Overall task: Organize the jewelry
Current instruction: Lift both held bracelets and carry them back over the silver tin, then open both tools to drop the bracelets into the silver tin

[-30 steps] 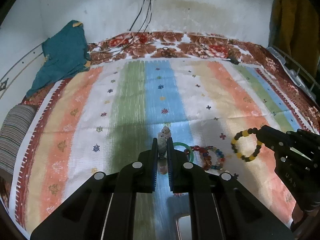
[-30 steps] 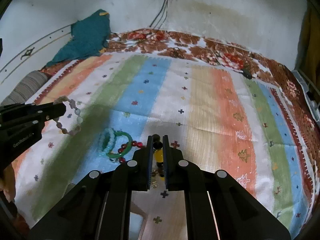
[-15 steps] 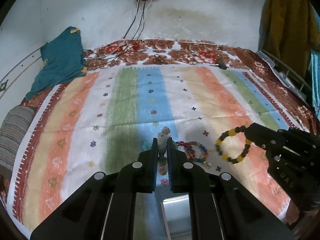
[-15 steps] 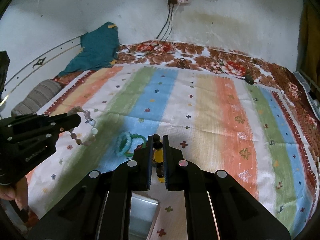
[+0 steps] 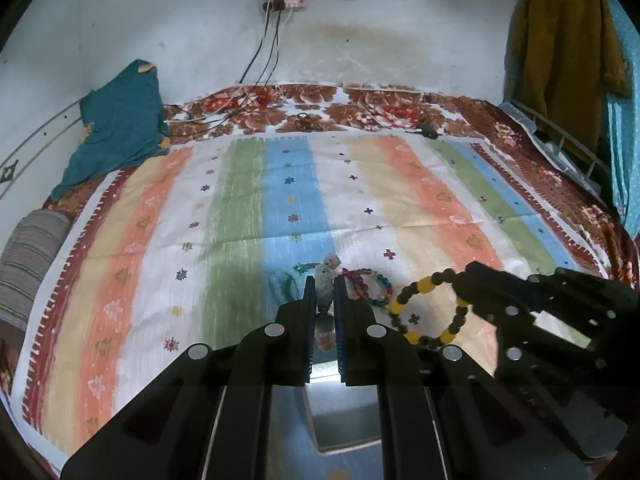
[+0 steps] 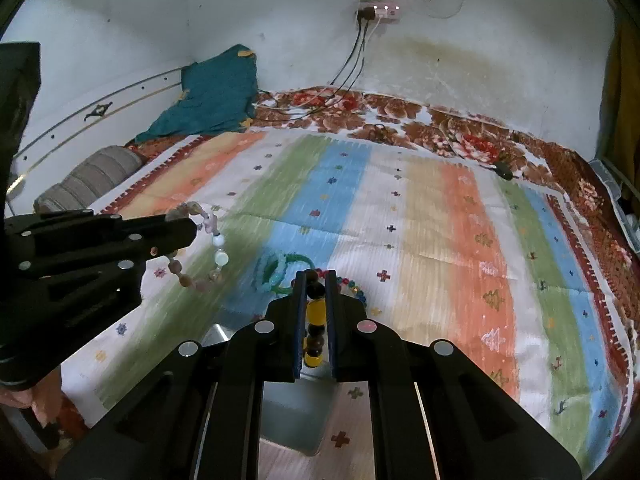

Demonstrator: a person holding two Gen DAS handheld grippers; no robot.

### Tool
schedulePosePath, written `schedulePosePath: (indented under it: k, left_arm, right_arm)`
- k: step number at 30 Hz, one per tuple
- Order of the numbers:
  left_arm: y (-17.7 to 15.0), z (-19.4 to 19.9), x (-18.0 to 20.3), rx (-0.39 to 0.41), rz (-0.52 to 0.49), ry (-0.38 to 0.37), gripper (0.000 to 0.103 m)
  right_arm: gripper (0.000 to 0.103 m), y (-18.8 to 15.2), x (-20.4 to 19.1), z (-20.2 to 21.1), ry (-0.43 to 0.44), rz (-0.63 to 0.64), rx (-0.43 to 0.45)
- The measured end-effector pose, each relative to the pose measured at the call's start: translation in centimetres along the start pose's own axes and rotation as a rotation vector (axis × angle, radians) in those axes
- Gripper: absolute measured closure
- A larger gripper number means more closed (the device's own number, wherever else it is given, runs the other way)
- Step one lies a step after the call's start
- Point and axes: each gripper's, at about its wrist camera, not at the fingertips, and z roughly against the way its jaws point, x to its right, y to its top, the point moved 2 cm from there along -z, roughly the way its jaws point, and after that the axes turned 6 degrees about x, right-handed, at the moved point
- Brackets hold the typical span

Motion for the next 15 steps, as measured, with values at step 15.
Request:
schedulePosePath:
  k: [15]
  left_arm:
    - [-1.6,1.0,0.4,-0.028,0.011,-0.007,0.095]
  right_arm:
    - [0.093,-1.6,-0.7,1.0,0.045,-0.027,-0.034]
